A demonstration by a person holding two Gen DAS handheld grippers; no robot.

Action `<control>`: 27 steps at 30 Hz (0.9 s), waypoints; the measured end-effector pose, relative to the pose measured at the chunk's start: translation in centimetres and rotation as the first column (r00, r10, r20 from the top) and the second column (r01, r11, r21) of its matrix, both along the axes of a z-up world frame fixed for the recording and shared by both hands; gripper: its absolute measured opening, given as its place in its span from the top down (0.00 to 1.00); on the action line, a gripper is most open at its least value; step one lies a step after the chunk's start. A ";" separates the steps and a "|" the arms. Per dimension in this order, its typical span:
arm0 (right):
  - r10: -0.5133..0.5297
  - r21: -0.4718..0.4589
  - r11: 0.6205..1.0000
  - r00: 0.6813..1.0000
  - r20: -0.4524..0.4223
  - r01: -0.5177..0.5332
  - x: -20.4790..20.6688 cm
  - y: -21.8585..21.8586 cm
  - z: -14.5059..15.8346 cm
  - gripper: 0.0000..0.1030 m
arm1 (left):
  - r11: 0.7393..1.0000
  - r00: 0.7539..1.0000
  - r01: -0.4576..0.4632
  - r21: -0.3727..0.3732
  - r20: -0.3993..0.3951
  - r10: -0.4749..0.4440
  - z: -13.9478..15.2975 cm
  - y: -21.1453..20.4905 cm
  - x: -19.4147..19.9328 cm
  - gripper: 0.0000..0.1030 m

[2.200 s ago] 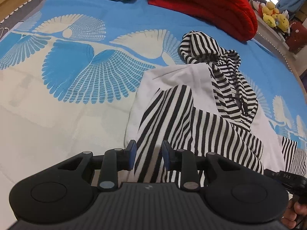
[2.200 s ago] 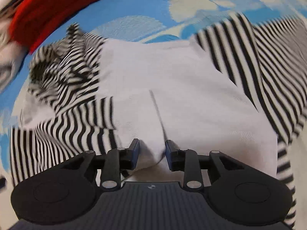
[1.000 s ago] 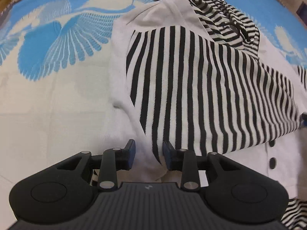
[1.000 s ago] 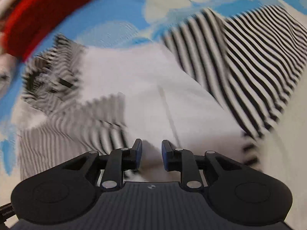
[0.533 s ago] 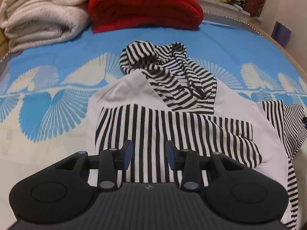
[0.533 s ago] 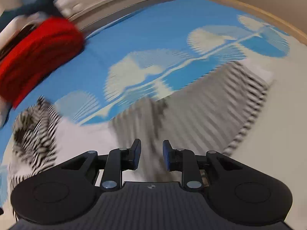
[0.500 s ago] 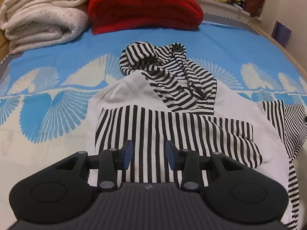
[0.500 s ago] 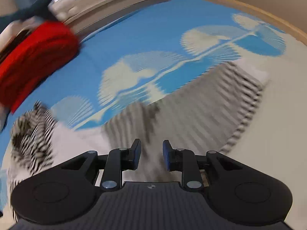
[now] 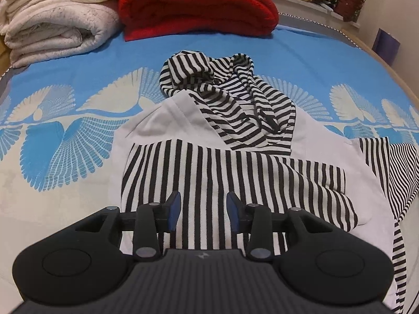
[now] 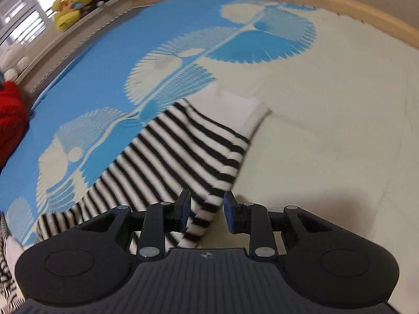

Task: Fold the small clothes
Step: 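Grasp the other striped sleeve cuff with the right gripper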

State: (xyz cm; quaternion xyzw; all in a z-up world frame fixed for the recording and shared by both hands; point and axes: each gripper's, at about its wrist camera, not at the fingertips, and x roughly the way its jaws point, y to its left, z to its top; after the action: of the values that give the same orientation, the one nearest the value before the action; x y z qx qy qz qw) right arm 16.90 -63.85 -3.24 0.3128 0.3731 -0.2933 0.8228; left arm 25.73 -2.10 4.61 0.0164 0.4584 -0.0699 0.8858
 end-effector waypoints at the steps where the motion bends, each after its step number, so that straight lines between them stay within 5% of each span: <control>1: -0.009 0.017 1.000 1.000 0.011 0.009 0.0 -0.4 -0.4 0.72 | 1.000 1.000 0.003 -0.001 -0.001 -0.003 0.0 0.0 0.0 0.59; 5: -0.075 0.105 0.992 0.995 0.070 0.067 -0.2 -1.3 -1.7 0.72 | 1.000 1.000 0.012 0.000 -0.011 -0.012 -0.4 -0.2 -0.1 0.59; 9: -0.106 0.083 0.992 0.990 0.089 0.099 -0.1 -1.6 -1.6 0.74 | 1.000 1.000 0.010 -0.001 -0.015 -0.010 -0.4 0.0 -0.1 0.59; 12: -0.125 0.077 0.990 0.988 0.095 0.118 0.1 -1.4 -1.4 0.93 | 1.000 1.000 -0.004 -0.015 -0.017 0.004 -0.2 0.3 0.0 0.59; 19: -0.168 0.034 0.986 0.984 0.057 0.166 0.3 -0.9 -1.0 0.84 | 1.000 0.999 -0.005 -0.029 -0.032 0.004 -0.1 0.6 -0.1 0.59; 27: -0.165 0.035 0.986 0.984 0.068 0.163 0.5 -0.8 -1.3 0.86 | 0.999 0.999 -0.023 -0.035 -0.035 0.021 -0.1 1.2 -0.1 0.59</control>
State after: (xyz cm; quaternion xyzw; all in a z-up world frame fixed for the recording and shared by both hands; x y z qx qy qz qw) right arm 17.38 -64.60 -4.51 0.3647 0.3210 -0.3433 0.8038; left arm 25.61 -0.91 4.51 -0.0055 0.4728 -0.0685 0.8785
